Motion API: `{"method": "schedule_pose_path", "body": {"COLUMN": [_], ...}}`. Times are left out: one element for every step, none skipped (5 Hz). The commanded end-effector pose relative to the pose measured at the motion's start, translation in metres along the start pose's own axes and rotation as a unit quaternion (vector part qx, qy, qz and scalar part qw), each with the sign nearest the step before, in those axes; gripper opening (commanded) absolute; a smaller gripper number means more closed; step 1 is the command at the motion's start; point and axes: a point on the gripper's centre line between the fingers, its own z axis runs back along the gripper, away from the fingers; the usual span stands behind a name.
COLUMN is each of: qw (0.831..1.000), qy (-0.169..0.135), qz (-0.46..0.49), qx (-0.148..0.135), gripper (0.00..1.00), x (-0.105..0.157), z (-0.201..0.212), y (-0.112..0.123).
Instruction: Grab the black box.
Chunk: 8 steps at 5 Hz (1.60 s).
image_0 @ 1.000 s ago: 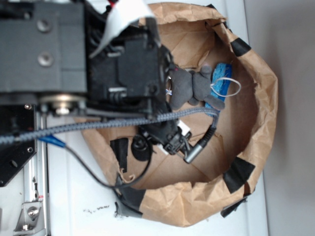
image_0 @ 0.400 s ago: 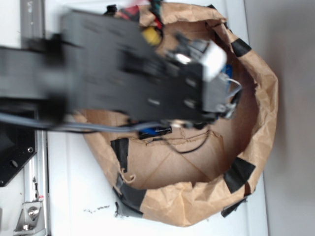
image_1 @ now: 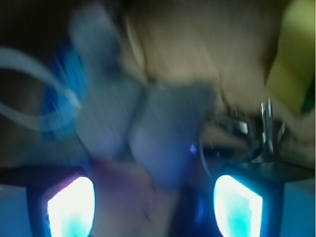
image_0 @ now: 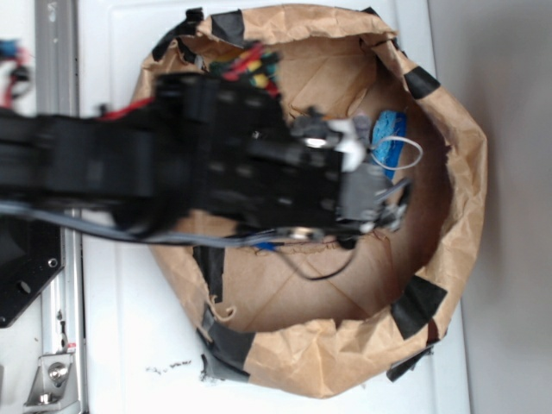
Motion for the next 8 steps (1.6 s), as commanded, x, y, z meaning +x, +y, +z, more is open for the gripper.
{"method": "schedule_pose_path", "body": {"qw": [0.999,0.999,0.999,0.999,0.999,0.999,0.999,1.0], "qy": [0.02,0.019,0.029,0.027,0.029,0.024,0.01,-0.001], "qz": [0.003,0.0,0.002,0.006,-0.01,-0.019,-0.032,-0.028], "qx": [-0.037,-0.036,-0.024,-0.019,-0.014,-0.015,-0.018,-0.013], "gripper": [1.0,1.0,1.0,1.0,1.0,1.0,1.0,1.0], "x": [0.015,0.012,0.012,0.016,0.012,0.01,0.006,0.005], "z": [0.023,0.022,0.026,0.024,0.023,0.018,0.011,-0.001], "y": [0.012,0.015,0.018,0.024,0.034,0.042,0.05,0.044]}}
